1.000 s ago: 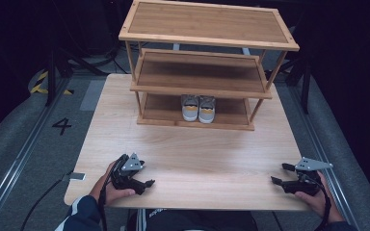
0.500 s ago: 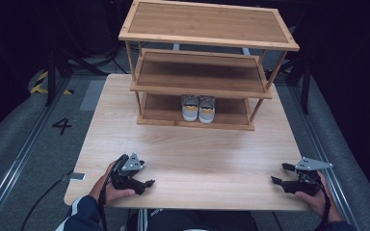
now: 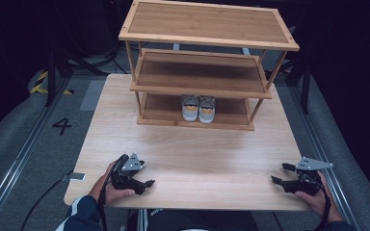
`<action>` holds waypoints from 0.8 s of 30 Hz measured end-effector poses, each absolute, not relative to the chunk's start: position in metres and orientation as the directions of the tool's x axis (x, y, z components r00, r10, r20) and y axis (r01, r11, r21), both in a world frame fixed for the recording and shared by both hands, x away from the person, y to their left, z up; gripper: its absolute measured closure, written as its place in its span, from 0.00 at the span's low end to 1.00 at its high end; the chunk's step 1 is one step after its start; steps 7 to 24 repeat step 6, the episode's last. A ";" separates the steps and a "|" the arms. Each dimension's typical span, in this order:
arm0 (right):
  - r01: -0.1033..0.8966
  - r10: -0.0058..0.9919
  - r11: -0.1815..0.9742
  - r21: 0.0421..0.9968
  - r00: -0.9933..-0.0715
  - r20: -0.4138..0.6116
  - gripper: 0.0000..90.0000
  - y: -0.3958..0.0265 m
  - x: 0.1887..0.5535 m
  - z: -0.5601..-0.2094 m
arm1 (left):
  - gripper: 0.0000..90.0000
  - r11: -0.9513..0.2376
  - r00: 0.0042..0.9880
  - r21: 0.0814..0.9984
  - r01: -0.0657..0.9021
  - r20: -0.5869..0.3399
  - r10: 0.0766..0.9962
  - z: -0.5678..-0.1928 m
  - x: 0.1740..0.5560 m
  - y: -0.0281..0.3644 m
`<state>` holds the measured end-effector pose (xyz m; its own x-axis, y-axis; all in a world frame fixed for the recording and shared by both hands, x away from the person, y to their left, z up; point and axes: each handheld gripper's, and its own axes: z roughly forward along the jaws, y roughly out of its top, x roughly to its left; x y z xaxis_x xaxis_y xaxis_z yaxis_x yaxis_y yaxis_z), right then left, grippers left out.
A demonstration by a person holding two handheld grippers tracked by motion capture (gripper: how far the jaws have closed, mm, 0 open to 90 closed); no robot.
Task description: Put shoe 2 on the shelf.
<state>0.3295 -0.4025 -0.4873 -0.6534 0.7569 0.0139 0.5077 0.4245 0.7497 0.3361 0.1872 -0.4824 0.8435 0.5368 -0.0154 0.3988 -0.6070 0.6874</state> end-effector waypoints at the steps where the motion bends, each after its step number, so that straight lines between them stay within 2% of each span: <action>1: 0.507 0.757 0.425 0.750 -0.653 0.013 0.26 -0.402 0.330 -0.487 | 0.20 -0.606 0.843 0.687 0.400 -0.015 0.538 -0.482 0.336 0.187; 24: 0.508 0.757 0.424 0.750 -0.653 0.014 0.26 -0.403 0.330 -0.487 | 0.20 -0.604 0.840 0.688 0.403 -0.015 0.543 -0.482 0.336 0.187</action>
